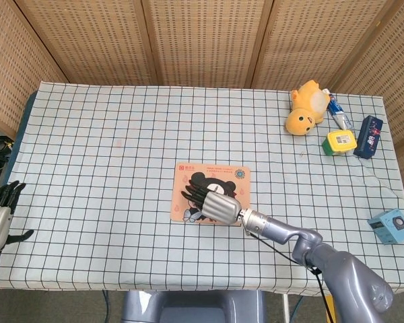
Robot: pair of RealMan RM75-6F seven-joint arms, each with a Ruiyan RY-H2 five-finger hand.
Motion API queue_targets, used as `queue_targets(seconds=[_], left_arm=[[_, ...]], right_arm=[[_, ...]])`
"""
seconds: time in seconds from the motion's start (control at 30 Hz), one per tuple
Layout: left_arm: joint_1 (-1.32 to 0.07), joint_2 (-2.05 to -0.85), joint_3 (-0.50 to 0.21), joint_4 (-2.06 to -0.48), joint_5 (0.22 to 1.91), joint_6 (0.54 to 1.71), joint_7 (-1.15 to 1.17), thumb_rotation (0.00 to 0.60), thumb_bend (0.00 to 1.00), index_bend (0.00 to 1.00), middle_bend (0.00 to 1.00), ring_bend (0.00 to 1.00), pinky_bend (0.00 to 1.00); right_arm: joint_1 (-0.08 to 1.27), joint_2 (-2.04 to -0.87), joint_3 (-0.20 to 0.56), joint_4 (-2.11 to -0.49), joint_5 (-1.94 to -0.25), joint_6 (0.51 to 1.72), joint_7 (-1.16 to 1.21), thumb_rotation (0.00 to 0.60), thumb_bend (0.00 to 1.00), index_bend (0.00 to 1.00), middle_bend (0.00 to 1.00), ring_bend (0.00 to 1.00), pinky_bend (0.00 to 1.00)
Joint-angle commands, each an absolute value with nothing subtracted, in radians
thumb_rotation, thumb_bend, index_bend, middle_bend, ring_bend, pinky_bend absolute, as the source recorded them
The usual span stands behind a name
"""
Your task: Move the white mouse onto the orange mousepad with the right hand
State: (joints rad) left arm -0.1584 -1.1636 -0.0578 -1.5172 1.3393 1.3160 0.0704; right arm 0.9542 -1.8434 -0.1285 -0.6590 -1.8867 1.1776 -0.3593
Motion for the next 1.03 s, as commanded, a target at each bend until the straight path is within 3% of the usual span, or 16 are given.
queue_targets(seconds=[0.03, 0.37, 0.67, 0.87, 1.03], left_arm=[[-0.156, -1.162, -0.058, -1.519, 1.342, 1.321, 0.068, 0.600, 0.00, 0.00, 0.00, 0.00, 0.00], [-0.150, -1.157, -0.054, -1.533, 1.364, 1.343, 0.065, 0.600, 0.00, 0.00, 0.00, 0.00, 0.00], [-0.145, -1.163, -0.048, -1.535, 1.388, 1.362, 0.061, 0.600, 0.00, 0.00, 0.00, 0.00, 0.00], [-0.138, -1.178, -0.045, -1.526, 1.416, 1.392, 0.055, 0.600, 0.00, 0.00, 0.00, 0.00, 0.00], [-0.132, -1.187, -0.038, -1.524, 1.441, 1.415, 0.059, 0.600, 0.00, 0.00, 0.00, 0.00, 0.00]], right_arm=[[0.935, -1.809, -0.121, -0.697, -1.877, 1.205, -0.384, 0.600, 0.20, 0.35, 0.07, 0.00, 0.00], [0.835, -1.669, -0.055, -0.878, -1.788, 1.300, -0.463, 0.600, 0.20, 0.29, 0.05, 0.00, 0.00], [0.608, -1.558, 0.024, -1.166, -1.578, 1.459, -0.312, 0.600, 0.19, 0.20, 0.00, 0.00, 0.00], [0.456, -1.502, 0.017, -1.299, -1.487, 1.544, -0.157, 0.600, 0.18, 0.09, 0.00, 0.00, 0.00], [0.355, -1.461, -0.019, -1.359, -1.458, 1.587, -0.093, 0.600, 0.17, 0.06, 0.00, 0.00, 0.00]])
